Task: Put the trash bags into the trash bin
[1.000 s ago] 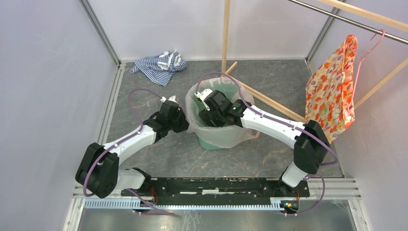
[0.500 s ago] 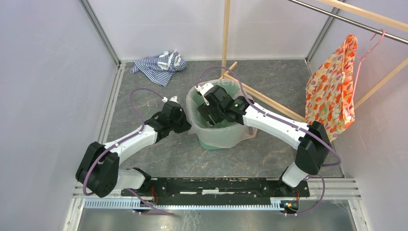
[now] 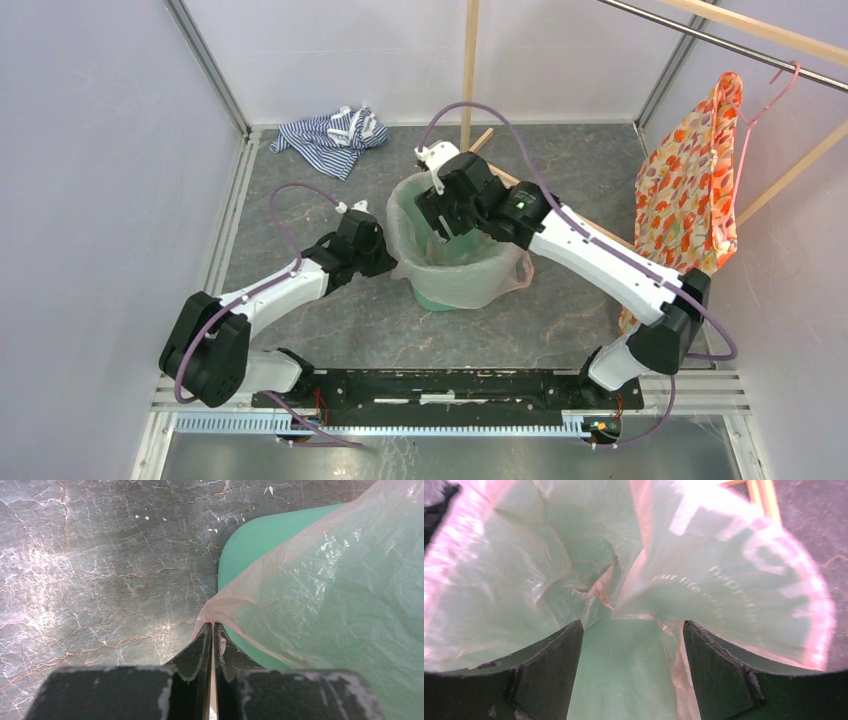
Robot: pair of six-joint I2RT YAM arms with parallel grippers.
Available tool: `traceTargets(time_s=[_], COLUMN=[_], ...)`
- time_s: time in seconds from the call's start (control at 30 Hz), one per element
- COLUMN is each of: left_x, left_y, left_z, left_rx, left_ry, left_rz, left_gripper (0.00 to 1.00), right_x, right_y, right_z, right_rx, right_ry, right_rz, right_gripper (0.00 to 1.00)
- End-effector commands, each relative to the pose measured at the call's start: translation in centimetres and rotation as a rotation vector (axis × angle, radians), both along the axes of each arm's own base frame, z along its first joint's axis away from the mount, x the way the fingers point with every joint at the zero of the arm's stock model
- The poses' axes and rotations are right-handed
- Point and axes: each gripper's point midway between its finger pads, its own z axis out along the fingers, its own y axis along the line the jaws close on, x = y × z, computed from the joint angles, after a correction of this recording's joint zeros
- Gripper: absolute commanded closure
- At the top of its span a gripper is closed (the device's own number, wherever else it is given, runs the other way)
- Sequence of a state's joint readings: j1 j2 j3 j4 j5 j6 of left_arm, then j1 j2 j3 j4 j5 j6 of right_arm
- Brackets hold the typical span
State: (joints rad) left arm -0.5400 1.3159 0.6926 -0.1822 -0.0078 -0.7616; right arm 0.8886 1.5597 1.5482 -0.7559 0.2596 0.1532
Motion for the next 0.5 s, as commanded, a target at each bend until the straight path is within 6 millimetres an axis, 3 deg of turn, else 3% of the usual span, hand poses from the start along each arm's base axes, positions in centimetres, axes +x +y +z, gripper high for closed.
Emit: traceTargets(time_s=[0.0, 0.1, 0.27, 0.37, 0.47], left_x=[1.1, 1.2, 1.2, 1.2, 1.2], left_y=[-0.1, -0.1, 0.0, 0.1, 0.1], left_z=[1.1, 1.0, 0.8, 0.6, 0.7], left_rx=[0.004, 0.004, 0.006, 0.008, 0.005], left_ry=[-0.051, -0.052, -0.053, -0.052, -0.055], left_rz=[0.01, 0.015, 0.024, 0.027, 0.029], left_gripper=[0.91, 0.9, 0.9, 0.9, 0.91], right_x=[0.0, 0.1, -0.2, -0.6, -1.1], right_y=[-1.5, -3.6, -8.4, -10.7, -11.0], right_z=[7.4, 9.5, 10.7, 10.0, 8.0], right_rx=[0.095, 0.076, 0.004, -0.027, 0.006], right_ry=[-0.12, -0.168, -0.23, -0.254, -0.221], right_rz=[-0.053, -0.127, -0.296, -0.379, -0.402], right_gripper=[0.19, 0.19, 0.12, 0.04, 0.02])
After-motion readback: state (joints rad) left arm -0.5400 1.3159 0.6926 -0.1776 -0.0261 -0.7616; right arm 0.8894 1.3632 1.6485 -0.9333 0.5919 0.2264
